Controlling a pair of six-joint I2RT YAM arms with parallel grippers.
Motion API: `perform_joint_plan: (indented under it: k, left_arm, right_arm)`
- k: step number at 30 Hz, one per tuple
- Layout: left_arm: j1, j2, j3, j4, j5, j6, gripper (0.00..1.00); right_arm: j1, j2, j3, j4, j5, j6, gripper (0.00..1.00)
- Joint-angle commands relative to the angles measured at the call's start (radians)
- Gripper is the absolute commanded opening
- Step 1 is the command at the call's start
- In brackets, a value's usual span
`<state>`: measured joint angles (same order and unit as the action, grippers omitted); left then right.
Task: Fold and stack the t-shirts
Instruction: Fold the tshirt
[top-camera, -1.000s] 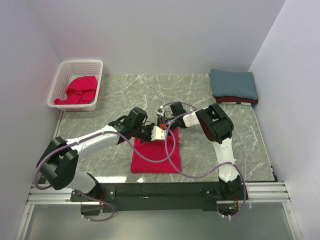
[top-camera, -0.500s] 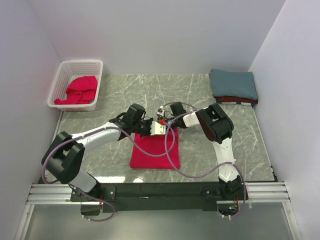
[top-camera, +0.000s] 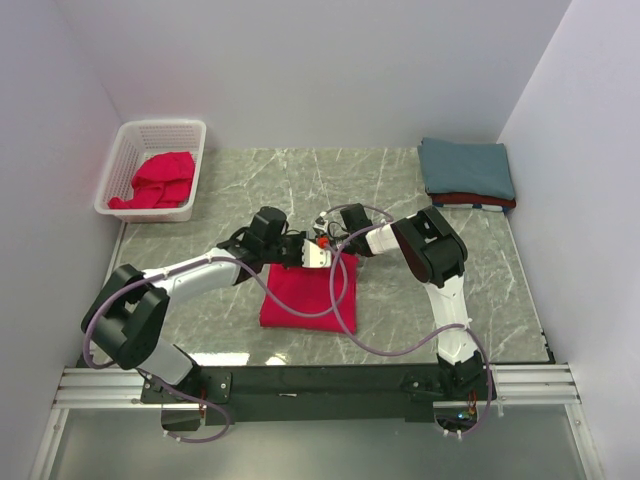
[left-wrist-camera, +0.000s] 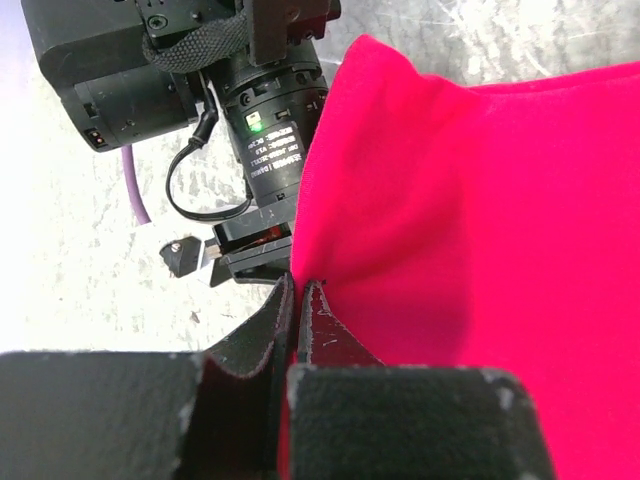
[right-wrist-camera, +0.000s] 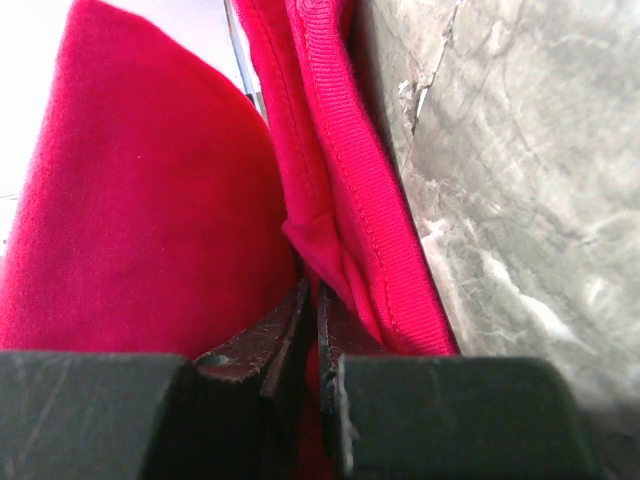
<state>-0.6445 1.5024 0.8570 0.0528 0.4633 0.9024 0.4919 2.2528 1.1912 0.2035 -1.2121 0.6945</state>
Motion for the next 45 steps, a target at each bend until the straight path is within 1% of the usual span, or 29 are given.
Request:
perform_joint_plan:
  k: [1,5,8,9,11,12,13,15,17,18,19,21,22,25,31,32,37,45]
  left_arm:
    - [0.005,-0.022,-0.006,0.097,-0.021,0.035,0.0]
    - [0.005,-0.005,-0.036,0.159,-0.043,0.036,0.0]
    - [0.005,-0.001,-0.05,0.188,-0.045,0.033,0.0]
    - [0.005,-0.005,-0.055,0.188,-0.038,0.033,0.0]
    - [0.003,-0.021,-0.076,0.191,-0.015,0.039,0.0]
    - [-0.003,-0.039,-0.088,0.194,-0.011,0.062,0.0]
    - [-0.006,-0.048,-0.119,0.202,-0.008,0.075,0.0]
    - [-0.009,-0.079,-0.15,0.222,-0.002,0.099,0.0]
    - [-0.015,-0.093,-0.179,0.22,0.001,0.13,0.0]
    - [-0.018,-0.105,-0.187,0.222,0.0,0.142,0.0]
    - [-0.02,-0.108,-0.193,0.22,-0.002,0.145,0.0]
    - [-0.02,-0.119,-0.207,0.223,-0.005,0.15,0.01]
    - [-0.023,-0.119,-0.208,0.226,-0.005,0.151,0.0]
    - [-0.024,-0.126,-0.213,0.242,-0.006,0.153,0.0]
    - [-0.027,-0.128,-0.234,0.297,-0.015,0.168,0.0]
    - [-0.027,-0.123,-0.24,0.33,-0.02,0.165,0.0]
    - [-0.027,-0.11,-0.239,0.387,-0.048,0.161,0.0]
    - [-0.021,-0.053,-0.23,0.461,-0.068,0.171,0.0]
  right_arm:
    - [-0.001,0.041,-0.033,-0.042,0.049,-0.03,0.14]
    - [-0.004,0.018,-0.021,-0.081,0.065,-0.062,0.14]
    - [-0.003,-0.018,0.013,-0.16,0.082,-0.128,0.15]
    - [-0.003,-0.038,0.043,-0.224,0.101,-0.153,0.15]
    - [-0.003,-0.058,0.08,-0.295,0.126,-0.231,0.15]
    - [-0.003,-0.074,0.117,-0.359,0.149,-0.254,0.15]
    - [-0.003,-0.081,0.134,-0.389,0.157,-0.298,0.15]
    - [-0.001,-0.096,0.175,-0.467,0.171,-0.334,0.16]
    - [-0.003,-0.098,0.203,-0.525,0.183,-0.403,0.17]
    - [-0.003,-0.088,0.237,-0.592,0.184,-0.429,0.18]
    - [-0.006,-0.081,0.255,-0.628,0.193,-0.488,0.18]
    - [-0.006,-0.055,0.313,-0.723,0.204,-0.545,0.18]
    - [-0.006,-0.045,0.33,-0.743,0.209,-0.585,0.18]
    - [-0.012,-0.012,0.372,-0.773,0.223,-0.619,0.18]
    - [-0.012,0.103,0.436,-0.783,0.189,-0.602,0.18]
    - [-0.013,0.117,0.432,-0.78,0.184,-0.598,0.17]
    - [-0.012,0.151,0.38,-0.728,0.158,-0.563,0.17]
    - [-0.012,0.139,0.347,-0.717,0.154,-0.572,0.17]
